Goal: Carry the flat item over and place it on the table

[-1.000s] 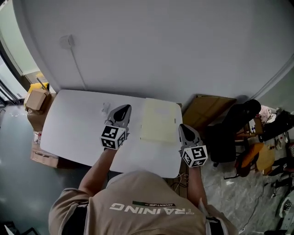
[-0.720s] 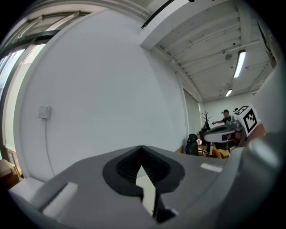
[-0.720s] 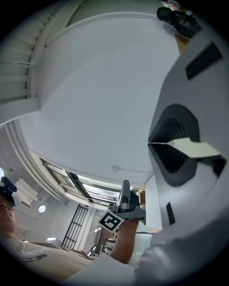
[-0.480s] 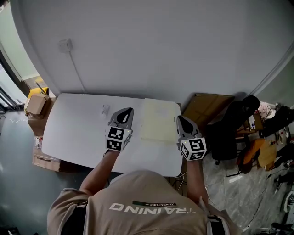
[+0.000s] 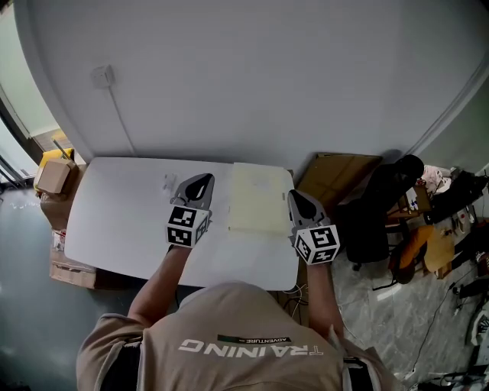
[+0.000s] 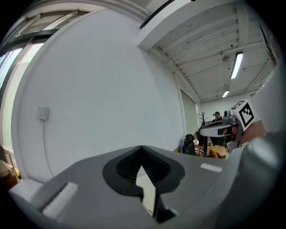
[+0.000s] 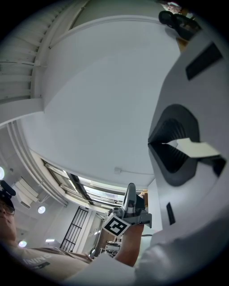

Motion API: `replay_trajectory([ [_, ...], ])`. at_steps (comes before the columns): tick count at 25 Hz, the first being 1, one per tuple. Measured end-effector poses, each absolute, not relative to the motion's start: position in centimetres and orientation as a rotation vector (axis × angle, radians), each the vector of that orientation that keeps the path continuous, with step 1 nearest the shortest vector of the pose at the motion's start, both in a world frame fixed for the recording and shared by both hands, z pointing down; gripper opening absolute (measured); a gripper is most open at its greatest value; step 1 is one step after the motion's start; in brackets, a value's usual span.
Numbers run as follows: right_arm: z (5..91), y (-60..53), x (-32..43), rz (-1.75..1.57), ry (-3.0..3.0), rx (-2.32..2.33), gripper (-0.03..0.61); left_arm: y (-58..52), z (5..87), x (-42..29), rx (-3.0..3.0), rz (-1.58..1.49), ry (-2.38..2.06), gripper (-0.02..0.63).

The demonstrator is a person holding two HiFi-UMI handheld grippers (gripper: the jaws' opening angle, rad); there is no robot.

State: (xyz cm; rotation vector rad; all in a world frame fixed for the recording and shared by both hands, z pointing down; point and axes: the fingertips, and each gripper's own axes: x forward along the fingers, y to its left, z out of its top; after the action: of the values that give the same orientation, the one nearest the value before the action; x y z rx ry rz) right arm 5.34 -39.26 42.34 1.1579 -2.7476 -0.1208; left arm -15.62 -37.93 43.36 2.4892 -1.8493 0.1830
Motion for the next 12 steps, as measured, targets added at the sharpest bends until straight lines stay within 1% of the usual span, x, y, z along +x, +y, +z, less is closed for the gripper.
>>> replay_trajectory([
  [12, 44.2, -38.5, 5.6, -0.091, -2.699, 1.166, 0.006, -37.7, 45.3, -16.1, 2.459, 0.188, -1.819, 0.006],
])
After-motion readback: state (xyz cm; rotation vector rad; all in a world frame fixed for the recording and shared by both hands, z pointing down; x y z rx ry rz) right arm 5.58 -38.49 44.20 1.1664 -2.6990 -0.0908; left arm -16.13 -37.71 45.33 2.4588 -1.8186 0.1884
